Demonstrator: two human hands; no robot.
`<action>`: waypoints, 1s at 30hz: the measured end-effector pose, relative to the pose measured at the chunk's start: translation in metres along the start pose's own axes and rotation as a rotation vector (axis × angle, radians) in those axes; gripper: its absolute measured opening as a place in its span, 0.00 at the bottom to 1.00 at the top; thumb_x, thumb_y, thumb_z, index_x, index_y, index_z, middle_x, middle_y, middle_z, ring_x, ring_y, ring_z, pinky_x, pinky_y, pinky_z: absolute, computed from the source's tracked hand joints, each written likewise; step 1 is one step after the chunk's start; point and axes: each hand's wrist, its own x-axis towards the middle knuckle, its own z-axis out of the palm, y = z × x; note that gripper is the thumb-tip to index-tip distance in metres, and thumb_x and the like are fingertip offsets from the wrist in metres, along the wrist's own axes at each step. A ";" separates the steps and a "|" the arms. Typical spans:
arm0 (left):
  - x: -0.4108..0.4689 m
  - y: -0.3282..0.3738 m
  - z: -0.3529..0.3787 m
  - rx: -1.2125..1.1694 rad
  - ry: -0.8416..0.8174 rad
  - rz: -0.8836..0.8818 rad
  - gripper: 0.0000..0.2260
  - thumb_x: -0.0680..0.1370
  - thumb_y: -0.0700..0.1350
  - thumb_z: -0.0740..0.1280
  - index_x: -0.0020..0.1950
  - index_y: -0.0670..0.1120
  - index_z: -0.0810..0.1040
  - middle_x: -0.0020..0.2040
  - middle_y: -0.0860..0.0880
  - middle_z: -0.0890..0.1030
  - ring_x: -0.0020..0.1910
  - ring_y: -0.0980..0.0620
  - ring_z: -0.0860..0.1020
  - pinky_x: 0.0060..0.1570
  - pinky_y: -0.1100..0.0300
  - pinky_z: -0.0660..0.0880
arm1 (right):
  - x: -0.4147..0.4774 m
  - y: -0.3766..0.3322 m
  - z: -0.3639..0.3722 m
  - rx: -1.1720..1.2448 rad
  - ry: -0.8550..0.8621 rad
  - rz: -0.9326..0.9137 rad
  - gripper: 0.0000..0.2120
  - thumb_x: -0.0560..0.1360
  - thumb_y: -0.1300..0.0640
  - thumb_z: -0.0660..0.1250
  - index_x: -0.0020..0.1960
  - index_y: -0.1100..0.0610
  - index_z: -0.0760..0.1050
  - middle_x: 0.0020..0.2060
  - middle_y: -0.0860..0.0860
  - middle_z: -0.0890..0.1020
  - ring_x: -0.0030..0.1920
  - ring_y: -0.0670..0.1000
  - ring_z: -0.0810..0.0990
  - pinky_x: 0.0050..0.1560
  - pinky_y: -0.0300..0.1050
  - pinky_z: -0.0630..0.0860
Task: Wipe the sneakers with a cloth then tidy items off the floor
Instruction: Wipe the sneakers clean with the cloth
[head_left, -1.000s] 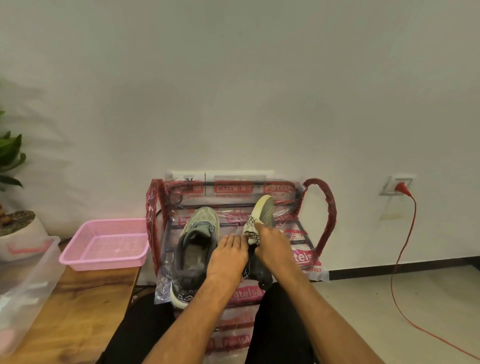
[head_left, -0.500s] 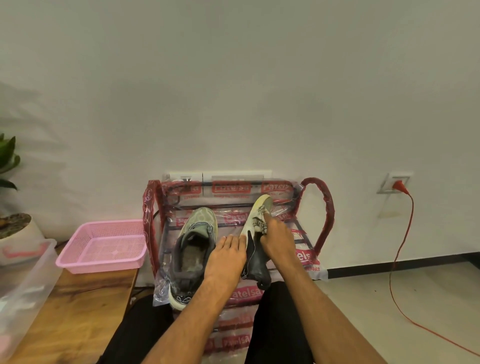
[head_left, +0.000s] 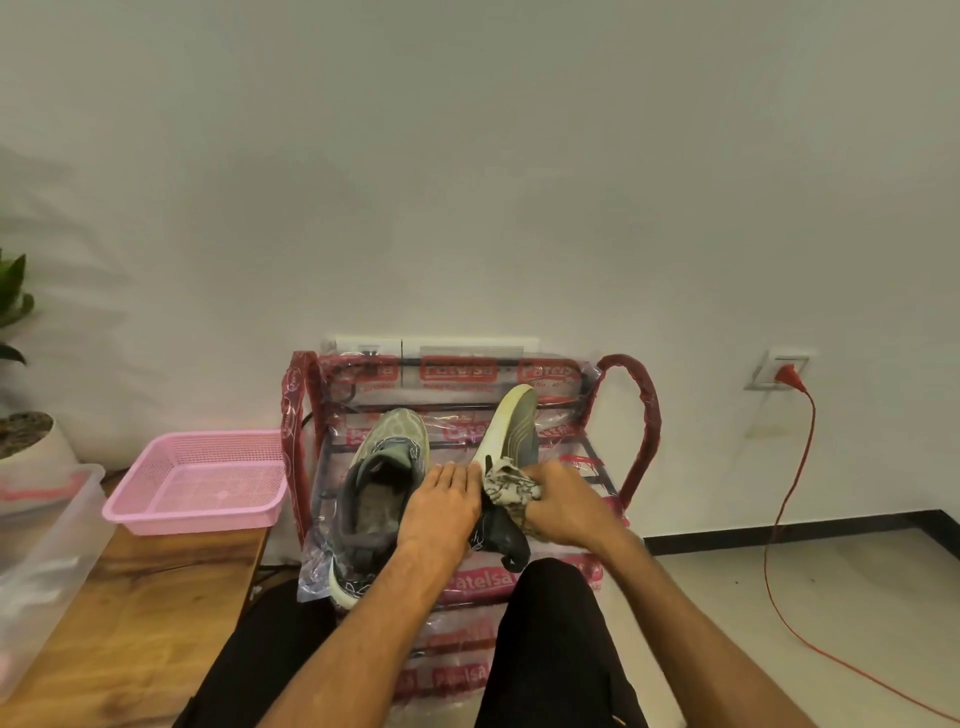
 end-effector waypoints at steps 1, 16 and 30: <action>0.001 0.000 0.000 -0.001 -0.004 0.000 0.46 0.75 0.51 0.71 0.78 0.37 0.42 0.77 0.39 0.55 0.77 0.43 0.53 0.76 0.50 0.48 | 0.001 0.001 -0.010 0.027 -0.014 0.022 0.05 0.73 0.61 0.66 0.46 0.60 0.81 0.39 0.54 0.84 0.40 0.54 0.82 0.44 0.55 0.81; 0.002 0.000 0.003 0.034 0.018 0.003 0.40 0.77 0.47 0.67 0.78 0.38 0.43 0.76 0.40 0.58 0.76 0.43 0.55 0.76 0.50 0.49 | -0.014 -0.010 0.007 -0.166 -0.012 -0.022 0.16 0.72 0.60 0.70 0.59 0.52 0.79 0.47 0.50 0.83 0.45 0.50 0.80 0.46 0.45 0.78; -0.001 0.001 0.001 0.045 0.001 0.008 0.44 0.76 0.50 0.70 0.78 0.37 0.43 0.77 0.39 0.56 0.77 0.43 0.54 0.76 0.51 0.49 | -0.017 0.000 0.044 -0.394 0.262 -0.154 0.31 0.73 0.67 0.67 0.74 0.57 0.65 0.69 0.53 0.72 0.69 0.53 0.70 0.70 0.45 0.65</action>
